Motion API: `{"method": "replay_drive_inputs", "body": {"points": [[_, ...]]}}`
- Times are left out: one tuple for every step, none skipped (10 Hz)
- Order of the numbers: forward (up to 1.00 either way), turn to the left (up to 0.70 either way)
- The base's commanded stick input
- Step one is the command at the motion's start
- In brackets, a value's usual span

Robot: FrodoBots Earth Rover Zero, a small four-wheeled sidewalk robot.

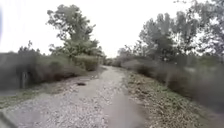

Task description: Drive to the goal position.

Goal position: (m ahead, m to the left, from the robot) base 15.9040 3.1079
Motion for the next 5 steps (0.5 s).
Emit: {"method": "replay_drive_inputs", "body": {"points": [[0.7,0.0],[0.7,0.0],[0.7,0.0],[0.7,0.0],[0.7,0.0]]}}
